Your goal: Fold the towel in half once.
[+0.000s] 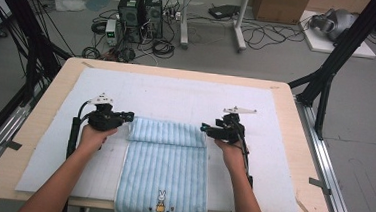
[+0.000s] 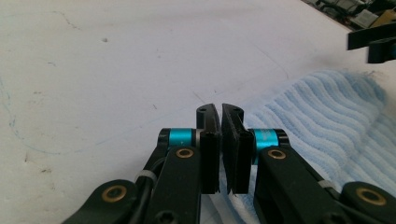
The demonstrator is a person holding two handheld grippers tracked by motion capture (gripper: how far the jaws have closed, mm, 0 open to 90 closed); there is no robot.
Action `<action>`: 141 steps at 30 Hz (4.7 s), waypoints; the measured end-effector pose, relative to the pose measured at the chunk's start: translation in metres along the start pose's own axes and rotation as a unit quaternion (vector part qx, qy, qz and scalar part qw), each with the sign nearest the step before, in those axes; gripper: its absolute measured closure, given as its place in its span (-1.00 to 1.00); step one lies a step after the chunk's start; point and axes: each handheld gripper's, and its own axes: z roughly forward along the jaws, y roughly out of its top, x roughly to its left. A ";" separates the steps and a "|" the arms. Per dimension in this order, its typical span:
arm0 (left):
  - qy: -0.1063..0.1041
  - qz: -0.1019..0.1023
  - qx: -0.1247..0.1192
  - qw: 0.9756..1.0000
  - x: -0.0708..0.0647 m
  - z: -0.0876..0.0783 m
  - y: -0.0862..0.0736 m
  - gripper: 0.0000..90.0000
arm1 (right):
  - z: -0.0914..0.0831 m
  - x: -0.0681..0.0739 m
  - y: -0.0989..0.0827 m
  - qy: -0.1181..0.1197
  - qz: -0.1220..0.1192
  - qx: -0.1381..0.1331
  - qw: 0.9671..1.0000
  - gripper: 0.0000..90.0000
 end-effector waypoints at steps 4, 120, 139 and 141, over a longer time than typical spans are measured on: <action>-0.003 0.000 -0.004 1.000 -0.002 -0.001 0.000 0.89 | 0.022 0.003 0.013 -0.009 -0.013 0.037 0.999 -0.06; 0.029 -0.028 0.046 0.998 -0.006 0.030 -0.002 0.90 | 0.007 0.013 -0.023 -0.033 -0.044 0.015 0.998 0.91; 0.044 -0.013 0.001 0.999 0.016 0.062 0.014 0.88 | 0.038 -0.011 0.006 -0.081 -0.025 -0.014 0.996 0.90; 0.046 -0.017 0.011 0.999 0.016 0.064 0.013 0.74 | 0.041 -0.012 0.004 -0.079 -0.020 -0.010 0.997 0.83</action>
